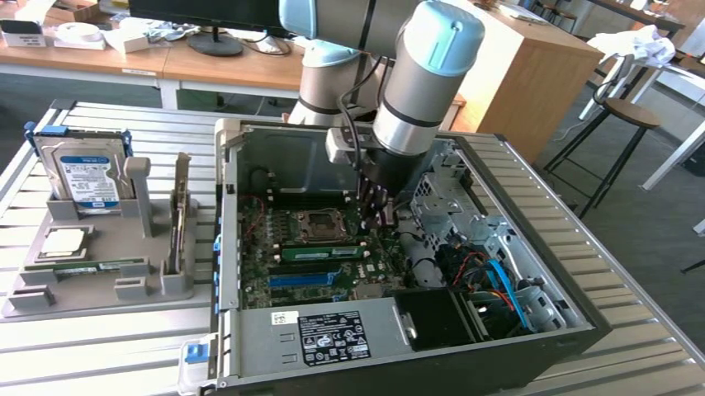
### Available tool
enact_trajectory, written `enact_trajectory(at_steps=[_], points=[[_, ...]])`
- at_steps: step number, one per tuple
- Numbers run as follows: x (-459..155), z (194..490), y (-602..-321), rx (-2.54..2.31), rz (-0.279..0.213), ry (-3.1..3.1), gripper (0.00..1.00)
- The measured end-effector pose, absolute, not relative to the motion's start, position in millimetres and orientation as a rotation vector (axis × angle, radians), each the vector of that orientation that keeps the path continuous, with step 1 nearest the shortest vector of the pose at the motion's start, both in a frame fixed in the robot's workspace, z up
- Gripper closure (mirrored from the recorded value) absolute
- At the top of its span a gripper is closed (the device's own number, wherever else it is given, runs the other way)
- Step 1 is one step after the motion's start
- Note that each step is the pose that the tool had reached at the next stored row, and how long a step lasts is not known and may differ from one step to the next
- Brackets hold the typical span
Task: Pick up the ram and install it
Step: 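Insert the ram into the slot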
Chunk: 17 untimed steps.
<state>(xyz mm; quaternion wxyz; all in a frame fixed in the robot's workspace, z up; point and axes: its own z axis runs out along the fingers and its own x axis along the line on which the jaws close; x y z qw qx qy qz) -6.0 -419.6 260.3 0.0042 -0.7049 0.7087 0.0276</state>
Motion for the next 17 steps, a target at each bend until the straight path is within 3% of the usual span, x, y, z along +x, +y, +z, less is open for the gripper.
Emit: enact_trajectory(at_steps=[17], points=[[4.8,259.7,-419.6,-2.208,0.087,2.221,0.9]])
